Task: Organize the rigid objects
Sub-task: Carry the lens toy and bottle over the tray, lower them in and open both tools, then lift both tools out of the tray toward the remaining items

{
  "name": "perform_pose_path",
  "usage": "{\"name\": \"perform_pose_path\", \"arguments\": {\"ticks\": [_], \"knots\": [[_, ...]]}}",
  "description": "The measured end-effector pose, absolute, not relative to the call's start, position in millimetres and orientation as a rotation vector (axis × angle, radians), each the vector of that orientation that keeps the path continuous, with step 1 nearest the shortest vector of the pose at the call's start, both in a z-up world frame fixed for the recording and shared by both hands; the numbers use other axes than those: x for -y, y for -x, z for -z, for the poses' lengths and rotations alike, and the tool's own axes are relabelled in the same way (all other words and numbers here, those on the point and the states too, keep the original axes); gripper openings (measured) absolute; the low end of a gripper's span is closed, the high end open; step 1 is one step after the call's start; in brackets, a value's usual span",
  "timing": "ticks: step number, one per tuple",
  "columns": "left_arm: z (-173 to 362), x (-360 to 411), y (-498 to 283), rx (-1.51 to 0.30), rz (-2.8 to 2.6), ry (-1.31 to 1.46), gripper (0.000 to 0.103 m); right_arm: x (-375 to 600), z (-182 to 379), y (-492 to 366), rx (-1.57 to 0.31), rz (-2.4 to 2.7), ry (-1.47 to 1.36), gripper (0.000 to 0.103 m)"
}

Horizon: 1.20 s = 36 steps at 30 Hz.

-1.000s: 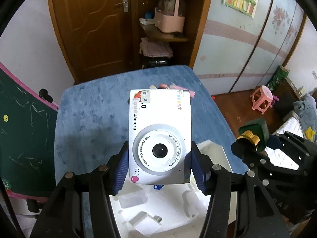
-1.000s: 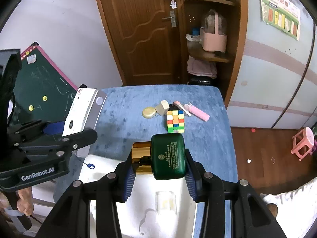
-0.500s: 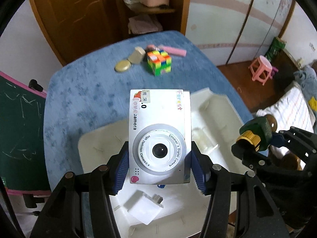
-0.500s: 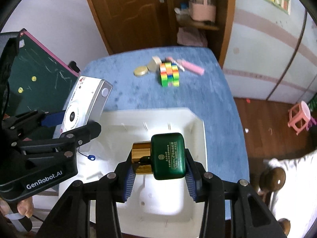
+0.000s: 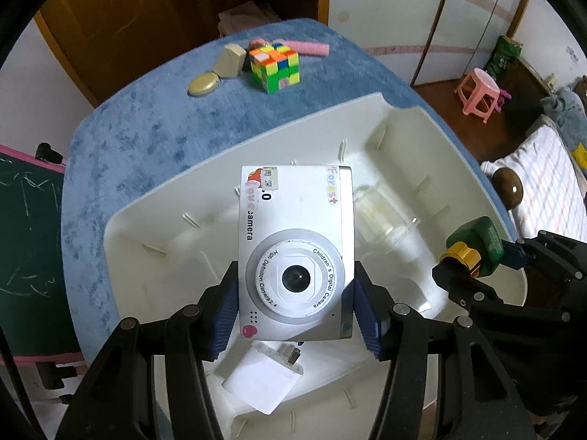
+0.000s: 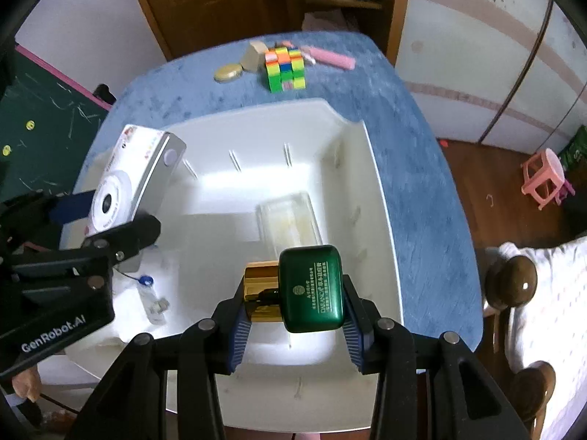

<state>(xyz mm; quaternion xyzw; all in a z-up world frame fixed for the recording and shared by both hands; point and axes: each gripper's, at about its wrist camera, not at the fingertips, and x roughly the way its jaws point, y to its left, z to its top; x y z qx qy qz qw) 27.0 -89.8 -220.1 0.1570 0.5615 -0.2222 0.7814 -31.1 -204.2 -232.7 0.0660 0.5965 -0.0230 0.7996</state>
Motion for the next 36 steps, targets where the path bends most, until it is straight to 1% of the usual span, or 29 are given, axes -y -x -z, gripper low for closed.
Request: {"name": "perform_pose_path", "arguments": {"ticks": [7, 19, 20, 22, 24, 26, 28, 29, 36], "knots": [[237.1, 89.3, -25.4, -1.237, 0.479, -0.356, 0.060, 202.6, 250.0, 36.3, -1.307, 0.063, -0.147, 0.044], [243.3, 87.9, -26.9, -1.274, 0.474, -0.379, 0.061, 196.6, 265.8, 35.9, -1.343, 0.064, -0.137, 0.045], [240.4, 88.2, -26.6, -1.259, 0.475, -0.384, 0.065, 195.8, 266.5, 35.9, -1.347, 0.062, -0.134, 0.045], [232.6, 88.9, -25.8, -1.228, 0.478, -0.390, 0.068, 194.9, 268.2, 35.6, -1.356, 0.060, -0.131, 0.045], [226.5, 90.0, -25.7, -1.205, 0.477, -0.399, 0.074, 193.5, 270.0, 35.1, -1.366, 0.052, -0.129, 0.045], [222.5, 90.4, -26.6, -1.192, 0.476, -0.405, 0.075, 192.8, 270.1, 34.0, -1.368, 0.048, -0.133, 0.048], [219.3, 90.1, -26.4, -1.188, 0.476, -0.409, 0.075, 192.0, 266.7, 33.9, -1.352, 0.054, -0.122, 0.061], [218.5, 90.2, -27.3, -1.187, 0.476, -0.409, 0.075, 191.7, 263.1, 34.1, -1.335, 0.055, -0.117, 0.063], [206.8, 85.5, -29.9, -1.168, 0.470, -0.396, 0.075, 187.7, 241.1, 31.1, -1.283, 0.039, -0.112, 0.063]]}}
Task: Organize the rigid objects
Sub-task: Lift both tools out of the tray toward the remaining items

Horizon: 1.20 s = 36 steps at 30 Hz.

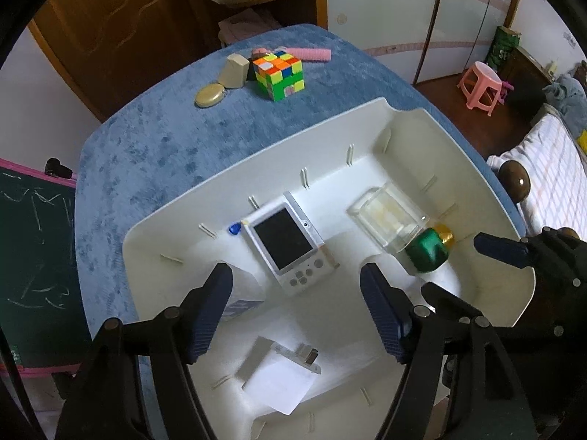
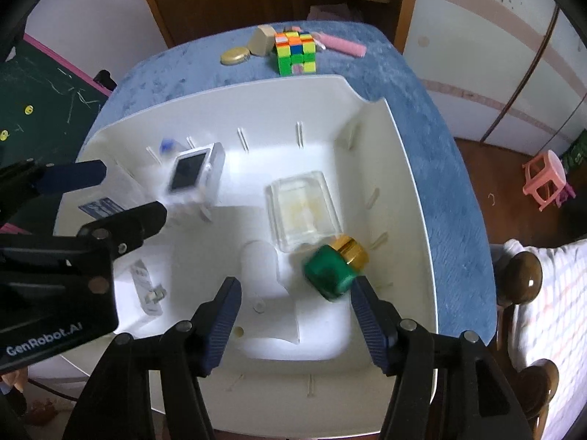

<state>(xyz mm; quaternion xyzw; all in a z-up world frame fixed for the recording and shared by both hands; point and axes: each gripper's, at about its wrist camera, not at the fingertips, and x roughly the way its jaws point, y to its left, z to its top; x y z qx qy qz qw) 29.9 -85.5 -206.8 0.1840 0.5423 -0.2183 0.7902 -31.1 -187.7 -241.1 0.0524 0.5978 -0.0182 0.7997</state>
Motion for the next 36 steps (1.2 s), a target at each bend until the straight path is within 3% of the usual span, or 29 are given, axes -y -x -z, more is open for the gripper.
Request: {"name": "perform_pose_path", "arguments": {"ticks": [36], "knots": [[105.2, 64.2, -73.5, -1.003, 0.415, -0.216, 0.076, 191.8, 143.2, 9.2, -1.115, -0.024, -0.104, 0.063]]}}
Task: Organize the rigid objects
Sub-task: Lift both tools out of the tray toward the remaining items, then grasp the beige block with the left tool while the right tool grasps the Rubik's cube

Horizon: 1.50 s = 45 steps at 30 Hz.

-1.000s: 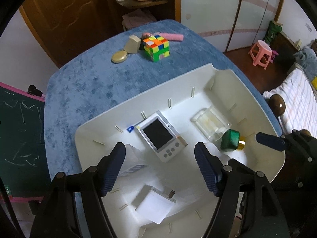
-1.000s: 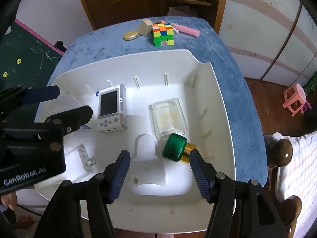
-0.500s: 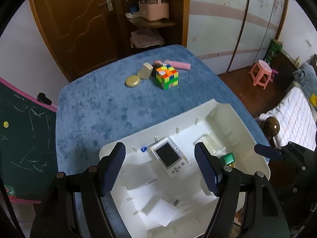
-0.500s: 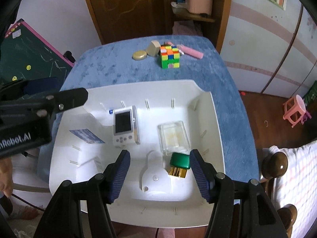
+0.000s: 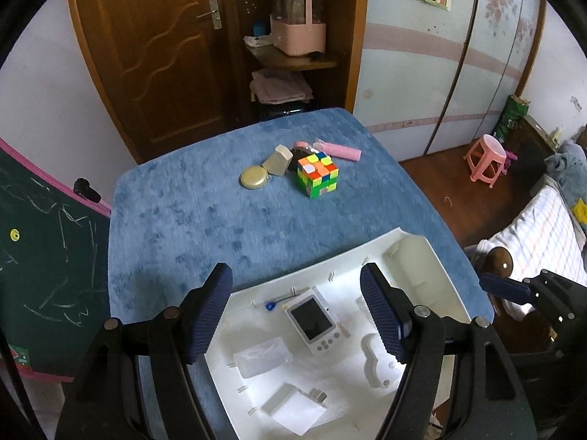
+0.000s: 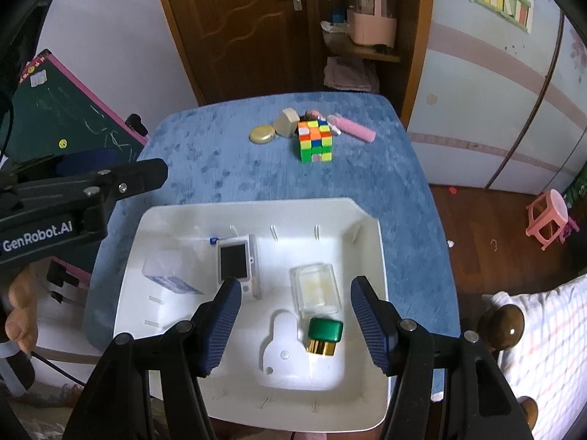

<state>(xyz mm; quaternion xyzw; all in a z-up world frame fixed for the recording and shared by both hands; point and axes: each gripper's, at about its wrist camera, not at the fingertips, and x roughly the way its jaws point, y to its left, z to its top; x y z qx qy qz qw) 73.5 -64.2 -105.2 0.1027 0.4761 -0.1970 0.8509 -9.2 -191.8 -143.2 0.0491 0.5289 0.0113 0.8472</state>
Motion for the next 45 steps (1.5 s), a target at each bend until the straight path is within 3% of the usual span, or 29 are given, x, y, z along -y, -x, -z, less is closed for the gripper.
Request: {"name": "perform_pose_path", "arguments": {"ticks": [5, 32, 35, 38, 45], "knots": [[98.5, 69.8, -84.5, -0.998, 0.401, -0.210, 0.076, 201.8, 132.8, -1.5, -1.109, -0.030, -0.119, 0.068], [79.4, 111.5, -191.2, -0.945, 0.319, -0.259, 0.080, 240.9, 107.2, -147.1, -1.079, -0.126, -0.058, 0.068], [85.9, 118.1, -208.9, -0.932, 0.305, -0.293, 0.082, 246.0, 112.6, -169.0, -1.085, -0.134, -0.064, 0.069], [100.4, 122.7, -230.3, -0.928, 0.287, -0.342, 0.082, 249.9, 123.5, -190.5, -1.108, -0.147, -0.079, 0.077], [153.1, 118.2, -283.7, -1.083, 0.354, -0.325, 0.082, 251.3, 183.2, -242.1, -1.222, -0.137, -0.088, 0.077]]}}
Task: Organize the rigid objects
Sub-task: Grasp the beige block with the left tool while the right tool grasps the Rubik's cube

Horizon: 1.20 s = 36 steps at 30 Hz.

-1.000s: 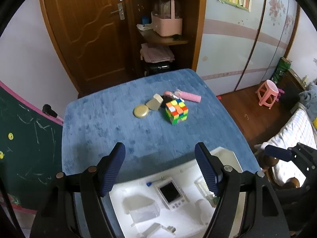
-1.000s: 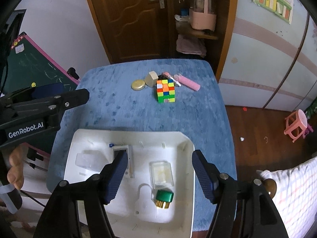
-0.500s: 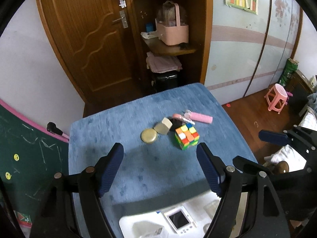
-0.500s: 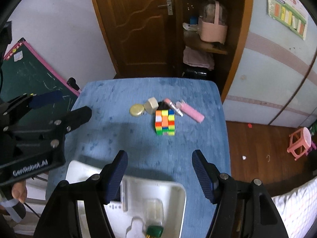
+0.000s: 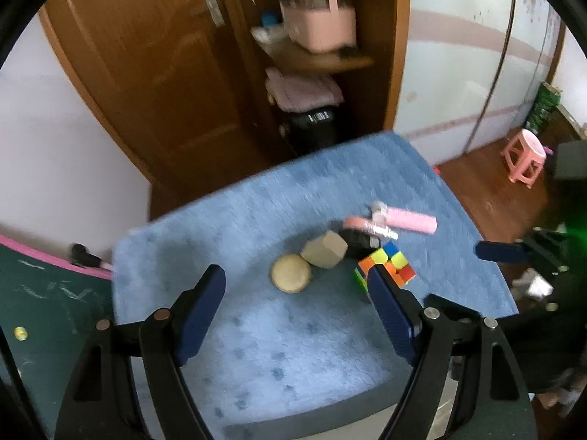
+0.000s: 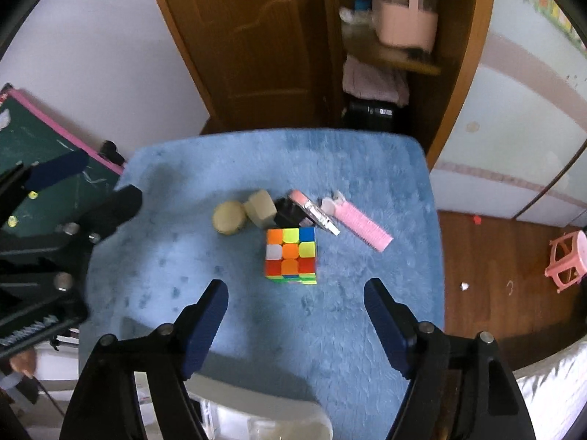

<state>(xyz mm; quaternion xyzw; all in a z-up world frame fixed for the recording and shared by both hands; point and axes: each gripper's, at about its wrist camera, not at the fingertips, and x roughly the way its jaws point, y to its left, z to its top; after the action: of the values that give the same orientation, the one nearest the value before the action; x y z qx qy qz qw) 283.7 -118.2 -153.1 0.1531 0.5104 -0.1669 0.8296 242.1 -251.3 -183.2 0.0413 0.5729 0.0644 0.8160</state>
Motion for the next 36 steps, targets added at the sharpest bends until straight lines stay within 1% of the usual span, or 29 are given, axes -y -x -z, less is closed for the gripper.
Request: {"name": "perform_pose_path", "arguments": {"ticks": [2, 7, 16, 19, 20, 22, 31, 36], "knots": [[172.9, 117.0, -295.8, -1.142, 0.383, -0.327, 0.082, 248.9, 205.5, -253.4, -1.254, -0.139, -0.085, 0.077], [203.8, 119.0, -308.3, -1.211, 0.432, -0.359, 0.082, 238.4, 261.5, -273.5, -1.341, -0.136, -0.059, 0.077], [231.4, 128.8, -316.1, -1.250, 0.451, -0.413, 0.082, 224.5, 308.7, -290.4, -1.415, -0.138, -0.095, 0.077], [241.2, 134.0, -318.8, -1.262, 0.457, -0.417, 0.082, 224.9, 314.2, -293.4, -1.414, -0.129, -0.100, 0.077], [244.0, 136.5, -320.3, -1.266, 0.460, -0.416, 0.082, 225.8, 315.3, -293.9, -1.408, -0.125, -0.103, 0.069], [249.8, 140.4, -323.1, -1.277, 0.470, -0.405, 0.082, 228.5, 316.5, -294.0, -1.405, -0.134, -0.121, 0.059], [284.8, 150.4, -343.1, -1.346, 0.450, -0.350, 0.082, 243.1, 309.4, -279.8, -1.385, -0.126, -0.157, 0.059], [297.6, 152.4, -351.1, -1.344, 0.418, -0.337, 0.082, 244.6, 313.1, -279.8, -1.387, -0.133, -0.181, 0.058]]}}
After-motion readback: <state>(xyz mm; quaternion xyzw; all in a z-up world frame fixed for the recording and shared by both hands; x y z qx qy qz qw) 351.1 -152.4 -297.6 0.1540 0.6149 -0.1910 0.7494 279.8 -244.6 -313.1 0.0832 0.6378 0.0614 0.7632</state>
